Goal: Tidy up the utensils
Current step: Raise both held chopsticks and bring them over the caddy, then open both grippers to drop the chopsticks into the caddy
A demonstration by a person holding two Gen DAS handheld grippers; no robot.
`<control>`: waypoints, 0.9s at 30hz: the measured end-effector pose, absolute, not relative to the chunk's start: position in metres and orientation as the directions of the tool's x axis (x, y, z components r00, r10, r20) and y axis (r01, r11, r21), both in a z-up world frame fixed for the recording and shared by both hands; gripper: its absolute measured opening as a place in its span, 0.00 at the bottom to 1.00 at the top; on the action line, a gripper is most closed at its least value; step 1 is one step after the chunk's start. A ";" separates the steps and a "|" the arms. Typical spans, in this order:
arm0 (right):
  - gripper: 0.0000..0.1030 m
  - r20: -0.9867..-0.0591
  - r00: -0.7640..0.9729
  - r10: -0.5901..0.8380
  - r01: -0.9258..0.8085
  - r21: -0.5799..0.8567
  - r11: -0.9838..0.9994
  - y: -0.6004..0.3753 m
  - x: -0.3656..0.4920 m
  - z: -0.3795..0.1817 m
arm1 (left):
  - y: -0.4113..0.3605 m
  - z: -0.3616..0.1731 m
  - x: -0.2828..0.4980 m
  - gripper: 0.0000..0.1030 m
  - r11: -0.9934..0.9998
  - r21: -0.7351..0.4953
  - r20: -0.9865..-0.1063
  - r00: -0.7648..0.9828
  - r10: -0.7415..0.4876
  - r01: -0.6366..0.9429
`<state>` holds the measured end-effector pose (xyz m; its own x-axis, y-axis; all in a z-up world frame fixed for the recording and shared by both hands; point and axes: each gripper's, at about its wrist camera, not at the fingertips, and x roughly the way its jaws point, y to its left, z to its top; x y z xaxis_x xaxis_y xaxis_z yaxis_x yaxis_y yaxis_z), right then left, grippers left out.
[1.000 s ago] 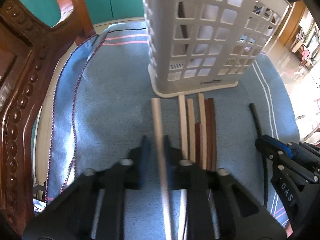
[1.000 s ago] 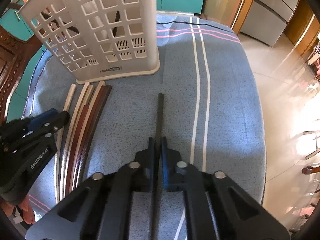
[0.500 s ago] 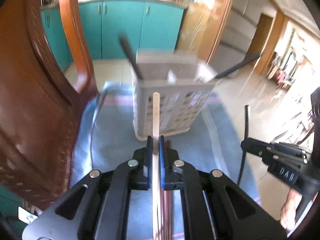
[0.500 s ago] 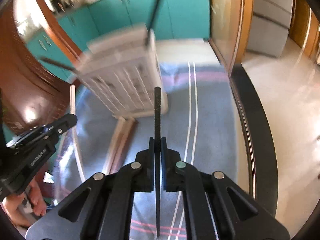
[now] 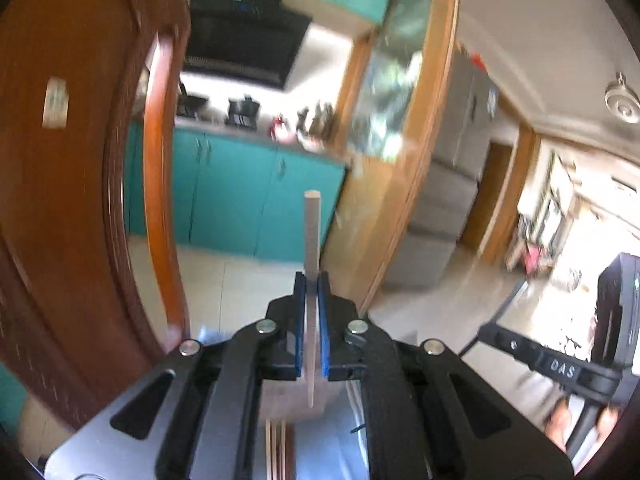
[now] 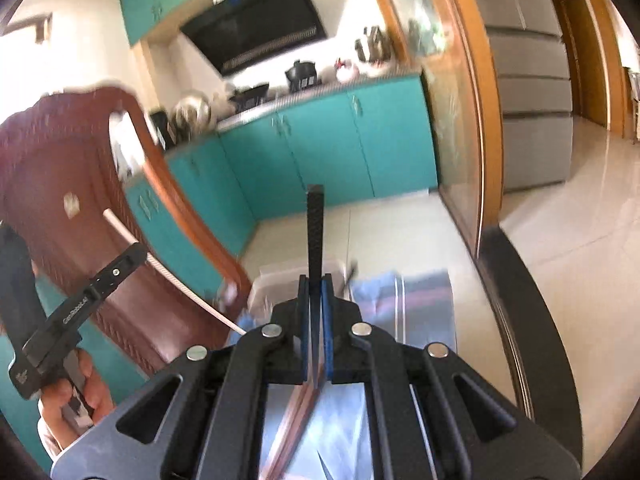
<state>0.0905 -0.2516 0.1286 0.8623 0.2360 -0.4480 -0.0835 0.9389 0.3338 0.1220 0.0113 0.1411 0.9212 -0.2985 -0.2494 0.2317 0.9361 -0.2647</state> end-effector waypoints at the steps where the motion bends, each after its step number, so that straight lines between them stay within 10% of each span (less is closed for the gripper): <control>1: 0.06 -0.413 0.882 0.226 -0.074 0.353 0.933 -0.254 0.097 0.136 | 0.011 0.147 0.127 0.07 0.944 -0.259 -0.223 0.938 -0.264 0.204; 6: 0.06 -0.330 0.936 0.123 -0.014 0.316 0.949 -0.248 0.126 0.133 | -0.002 0.136 0.149 0.07 0.979 -0.184 -0.187 0.974 -0.125 0.090; 21: 0.06 -0.499 0.861 0.099 0.025 0.235 0.972 -0.223 0.169 0.059 | 0.006 0.056 0.205 0.07 0.977 -0.204 -0.446 0.882 -0.149 0.061; 27: 0.28 -0.467 0.882 0.059 0.023 0.167 0.986 -0.214 0.147 0.069 | 0.009 0.059 0.186 0.16 0.981 -0.177 -0.443 0.884 -0.150 0.078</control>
<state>0.1471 -0.2144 0.0687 0.8821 0.0592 -0.4674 0.0226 0.9856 0.1674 0.1861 0.0087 0.0590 0.8838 -0.1505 -0.4430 0.0781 0.9810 -0.1774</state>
